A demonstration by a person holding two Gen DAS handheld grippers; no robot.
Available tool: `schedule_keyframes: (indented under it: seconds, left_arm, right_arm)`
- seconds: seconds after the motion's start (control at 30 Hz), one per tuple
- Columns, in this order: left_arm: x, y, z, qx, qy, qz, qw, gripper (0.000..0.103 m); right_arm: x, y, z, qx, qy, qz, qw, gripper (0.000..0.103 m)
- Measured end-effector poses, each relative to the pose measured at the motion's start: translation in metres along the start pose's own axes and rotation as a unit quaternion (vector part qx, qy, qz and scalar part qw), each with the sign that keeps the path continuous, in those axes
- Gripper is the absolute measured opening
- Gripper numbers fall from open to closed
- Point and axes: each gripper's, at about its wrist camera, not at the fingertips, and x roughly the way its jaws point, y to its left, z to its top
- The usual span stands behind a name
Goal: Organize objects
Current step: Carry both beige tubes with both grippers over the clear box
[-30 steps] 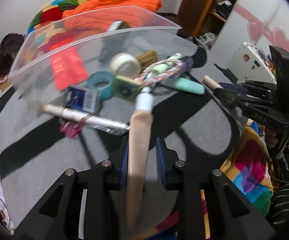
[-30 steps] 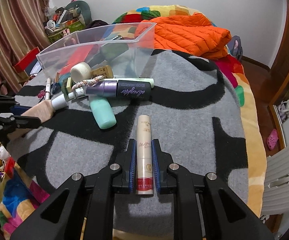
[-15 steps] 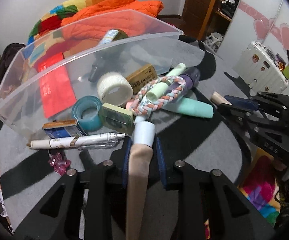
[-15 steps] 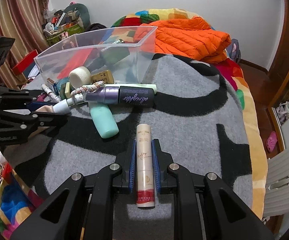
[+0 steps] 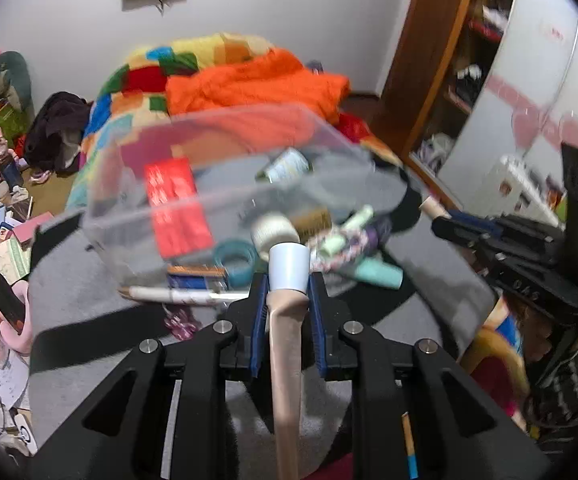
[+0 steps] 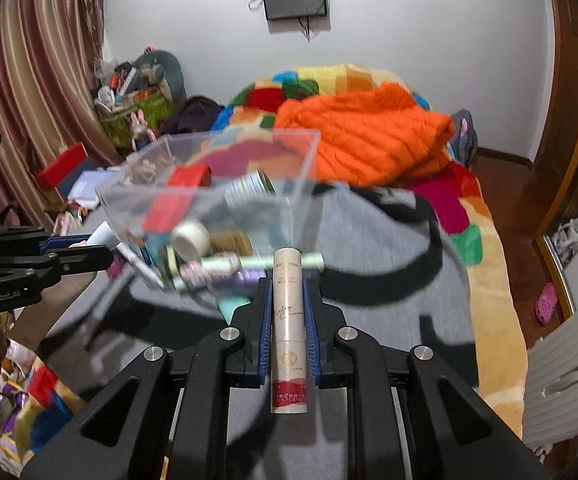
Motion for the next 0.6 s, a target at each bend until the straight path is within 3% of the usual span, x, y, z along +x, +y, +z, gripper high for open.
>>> schedule_keyframes:
  seconds: [0.27, 0.6]
  left_arm:
    - [-0.038, 0.021, 0.028, -0.021, -0.065, 0.017, 0.9975, 0.02]
    - [-0.017, 0.06, 0.067, -0.042, -0.059, 0.043, 0.9965, 0.02]
  right_arm:
    - [-0.002, 0.023, 0.038, -0.014, -0.035, 0.017, 0.999, 0.014]
    - [0.034, 0.04, 0.081, -0.023, -0.027, 0.031, 0.999, 0.014]
